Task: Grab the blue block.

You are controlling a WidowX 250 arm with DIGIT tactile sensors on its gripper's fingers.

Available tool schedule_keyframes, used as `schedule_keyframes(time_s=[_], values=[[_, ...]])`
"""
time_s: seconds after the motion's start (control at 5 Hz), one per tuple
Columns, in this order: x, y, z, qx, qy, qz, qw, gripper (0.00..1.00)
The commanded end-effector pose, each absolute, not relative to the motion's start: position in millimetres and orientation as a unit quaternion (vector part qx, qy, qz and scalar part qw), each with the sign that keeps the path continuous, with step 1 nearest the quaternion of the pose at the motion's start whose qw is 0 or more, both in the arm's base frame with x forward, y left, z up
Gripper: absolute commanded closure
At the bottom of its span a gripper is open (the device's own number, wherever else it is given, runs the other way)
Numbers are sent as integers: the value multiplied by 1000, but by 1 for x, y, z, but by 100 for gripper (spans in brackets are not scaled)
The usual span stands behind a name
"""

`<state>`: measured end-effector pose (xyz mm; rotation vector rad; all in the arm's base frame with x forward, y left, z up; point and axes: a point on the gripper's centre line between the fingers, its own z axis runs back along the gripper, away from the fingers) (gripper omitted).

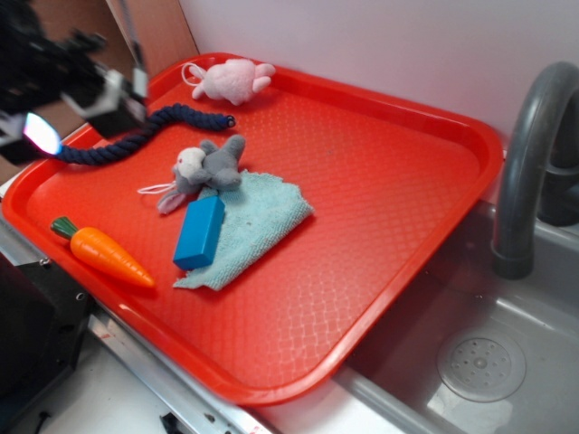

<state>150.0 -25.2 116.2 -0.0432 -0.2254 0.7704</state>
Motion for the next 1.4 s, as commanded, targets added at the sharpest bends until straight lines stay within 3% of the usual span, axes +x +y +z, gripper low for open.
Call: schedule_keyframes(time_s=[0.0,0.4,0.8,1.0,1.2], values=[[175,-31,71,-26,-86,375,923,0],[183,-35,34,-86,-32,350,932,0],[182,-41,14,-80,-26,341,936,0],[180,-45,10,-60,-32,334,940,100],[179,-44,11,-60,-29,330,942,100]])
